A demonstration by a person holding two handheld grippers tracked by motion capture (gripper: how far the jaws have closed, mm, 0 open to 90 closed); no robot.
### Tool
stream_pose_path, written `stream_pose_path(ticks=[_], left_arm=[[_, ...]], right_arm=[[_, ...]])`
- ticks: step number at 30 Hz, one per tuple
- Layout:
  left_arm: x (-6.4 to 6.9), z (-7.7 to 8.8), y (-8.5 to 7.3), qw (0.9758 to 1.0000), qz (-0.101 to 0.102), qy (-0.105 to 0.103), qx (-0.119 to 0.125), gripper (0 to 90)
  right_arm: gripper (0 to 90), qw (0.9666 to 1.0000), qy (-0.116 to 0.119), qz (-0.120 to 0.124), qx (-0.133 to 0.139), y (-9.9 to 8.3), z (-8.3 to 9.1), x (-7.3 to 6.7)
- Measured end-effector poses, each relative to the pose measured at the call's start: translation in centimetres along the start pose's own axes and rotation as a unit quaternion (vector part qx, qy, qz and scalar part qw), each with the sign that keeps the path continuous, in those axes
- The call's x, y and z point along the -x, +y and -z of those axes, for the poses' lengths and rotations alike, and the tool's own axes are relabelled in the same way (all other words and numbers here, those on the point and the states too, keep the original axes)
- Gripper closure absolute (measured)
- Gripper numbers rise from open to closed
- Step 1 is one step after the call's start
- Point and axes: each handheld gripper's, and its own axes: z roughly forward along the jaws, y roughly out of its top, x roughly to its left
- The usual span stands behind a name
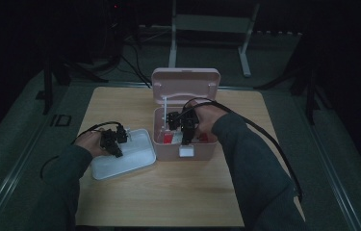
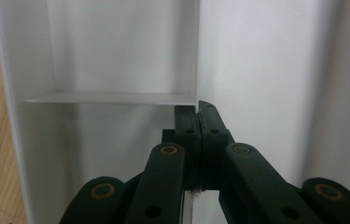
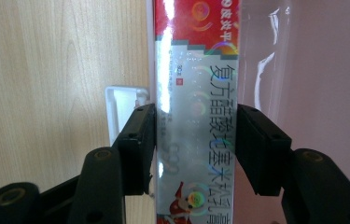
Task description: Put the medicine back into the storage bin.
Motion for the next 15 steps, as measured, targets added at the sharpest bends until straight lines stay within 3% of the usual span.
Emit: stream_pose_path(ticks=[4, 11, 15], left_arm=[[0.00, 0.00, 0.00, 1.0000, 0.000, 0.000, 0.000, 88.7], [0.00, 0.00, -0.01, 1.0000, 0.000, 0.001, 0.000, 88.6], [0.05, -0.01, -0.02, 1.0000, 0.001, 0.001, 0.001, 88.6]], right_arm=[[46.4, 0.9998, 0.017, -0.004, -0.001, -0.01, 0.02, 0.06], [43.9, 0.9998, 0.013, -0.011, -0.006, -0.29, 0.11, 0.08], [44.0, 0.9999, 0.009, -0.012, 0.006, -0.60, 0.45, 0.19]])
